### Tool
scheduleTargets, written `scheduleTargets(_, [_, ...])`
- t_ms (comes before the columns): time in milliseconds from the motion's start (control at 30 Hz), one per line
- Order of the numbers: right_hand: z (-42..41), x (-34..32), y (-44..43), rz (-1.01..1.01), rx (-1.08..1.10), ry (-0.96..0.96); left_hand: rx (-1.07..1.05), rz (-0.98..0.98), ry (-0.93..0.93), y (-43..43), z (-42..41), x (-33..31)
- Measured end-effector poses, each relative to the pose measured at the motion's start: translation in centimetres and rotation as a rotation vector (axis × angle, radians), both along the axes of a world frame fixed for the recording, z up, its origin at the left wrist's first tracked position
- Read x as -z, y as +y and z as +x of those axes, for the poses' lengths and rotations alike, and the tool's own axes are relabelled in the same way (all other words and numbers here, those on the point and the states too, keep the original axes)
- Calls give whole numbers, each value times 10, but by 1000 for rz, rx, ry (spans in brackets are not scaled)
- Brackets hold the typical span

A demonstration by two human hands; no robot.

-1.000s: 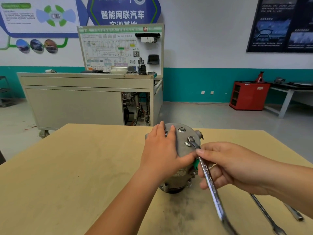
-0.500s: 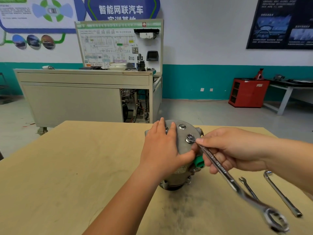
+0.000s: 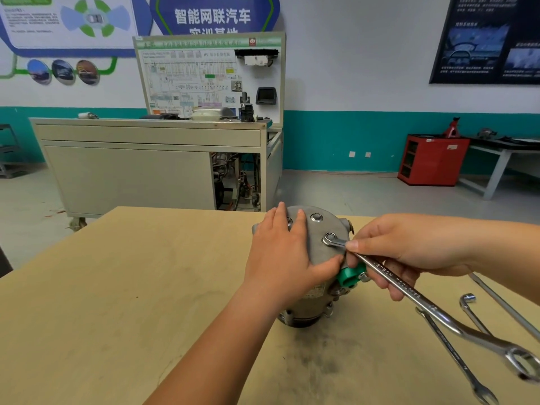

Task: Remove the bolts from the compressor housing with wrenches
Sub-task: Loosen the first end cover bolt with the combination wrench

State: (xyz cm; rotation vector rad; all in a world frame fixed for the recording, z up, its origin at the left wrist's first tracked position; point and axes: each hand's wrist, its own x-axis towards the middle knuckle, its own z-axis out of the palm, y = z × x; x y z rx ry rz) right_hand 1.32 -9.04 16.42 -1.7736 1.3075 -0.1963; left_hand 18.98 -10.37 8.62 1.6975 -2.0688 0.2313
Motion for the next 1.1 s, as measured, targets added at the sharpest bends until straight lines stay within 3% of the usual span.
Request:
scheduleTargets(167, [-5, -10, -10, -119, -45, 247, 7, 10, -5, 0, 1, 1])
scheduleTargets(300, [-10, -25, -32, -410, -121, 550, 19, 23, -18, -3, 2, 2])
scheduleTargets(367, [-12, -28, -45, -543, -133, 592, 19, 29, -12, -3, 3, 2])
scheduleTargets(533, [-14, -32, -64, -571, -279, 503, 30, 40, -8, -4, 5, 3])
scheduleTargets(700, [-38, -38, -64, -528, -191, 412, 31, 53, 17, -4, 8, 3])
scheduleTargets(800, [-41, -27, -49, -344, -69, 166, 19, 42, 33, -4, 8, 3])
scheduleTargets(933, [-26, -11, -15, -87, -123, 6, 22, 24, 23, -4, 6, 3])
scheduleTargets(1033, [-9, 4, 9, 88, -125, -240, 17, 9, 6, -3, 4, 2])
scheduleTargets(1100, [1, 13, 17, 113, -66, -350, 14, 7, 2, -2, 1, 0])
